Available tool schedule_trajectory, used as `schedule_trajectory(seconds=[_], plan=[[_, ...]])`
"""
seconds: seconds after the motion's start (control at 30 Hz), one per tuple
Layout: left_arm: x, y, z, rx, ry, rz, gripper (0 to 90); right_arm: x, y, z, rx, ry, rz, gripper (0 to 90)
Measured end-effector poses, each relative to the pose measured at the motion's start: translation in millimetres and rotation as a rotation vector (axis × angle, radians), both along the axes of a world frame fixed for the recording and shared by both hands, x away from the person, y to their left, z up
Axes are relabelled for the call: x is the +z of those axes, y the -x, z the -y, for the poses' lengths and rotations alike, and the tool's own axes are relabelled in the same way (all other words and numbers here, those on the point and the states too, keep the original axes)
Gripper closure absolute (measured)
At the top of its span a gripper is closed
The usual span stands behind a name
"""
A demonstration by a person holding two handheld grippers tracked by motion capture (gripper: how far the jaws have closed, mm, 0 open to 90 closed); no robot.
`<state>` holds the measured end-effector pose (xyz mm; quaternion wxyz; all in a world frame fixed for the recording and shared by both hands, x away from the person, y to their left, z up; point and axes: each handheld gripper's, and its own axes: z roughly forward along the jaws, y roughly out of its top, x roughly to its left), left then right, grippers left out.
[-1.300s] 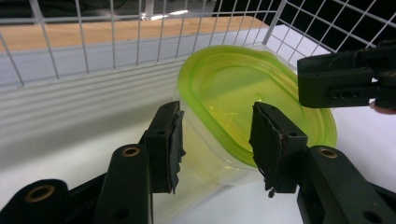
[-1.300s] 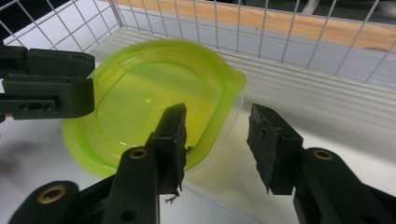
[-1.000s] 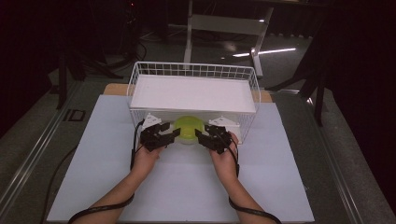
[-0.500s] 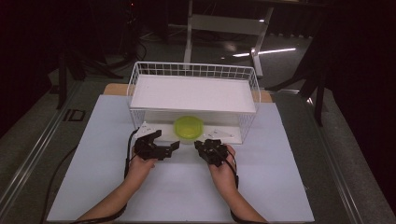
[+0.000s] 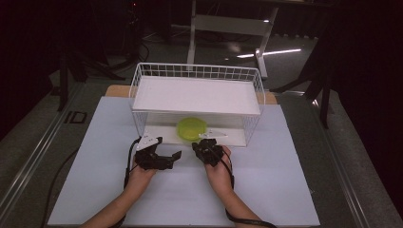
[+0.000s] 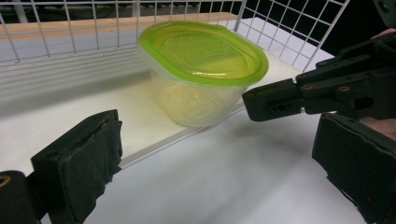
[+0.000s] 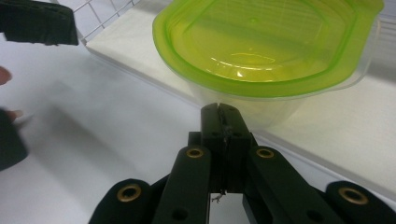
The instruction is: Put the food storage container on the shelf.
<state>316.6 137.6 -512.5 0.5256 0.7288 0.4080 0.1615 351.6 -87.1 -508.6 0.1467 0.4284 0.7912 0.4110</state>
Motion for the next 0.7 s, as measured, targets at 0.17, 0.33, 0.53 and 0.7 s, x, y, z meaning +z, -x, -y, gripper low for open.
schedule_trajectory(seconds=[0.17, 0.33, 0.53, 0.7], plan=[[1.2, 2.0, -2.7, -0.003, -0.01, -0.001, 2.6, -0.6, -9.2, -3.4, -0.01, 0.003, -0.004, 89.9], [3.5, 3.3, -6.6, -0.005, -0.019, 0.005, 2.6, -0.9, -19.1, -5.5, -0.035, 0.003, -0.007, 89.9], [5.7, 1.9, -11.0, 0.004, -0.018, 0.005, 2.6, 0.8, -27.8, -11.3, -0.035, 0.004, -0.007, 89.0], [6.5, 3.6, -10.3, -0.014, -0.01, 0.016, 2.6, 1.7, -29.3, -10.5, -0.035, 0.003, -0.02, 87.0]])
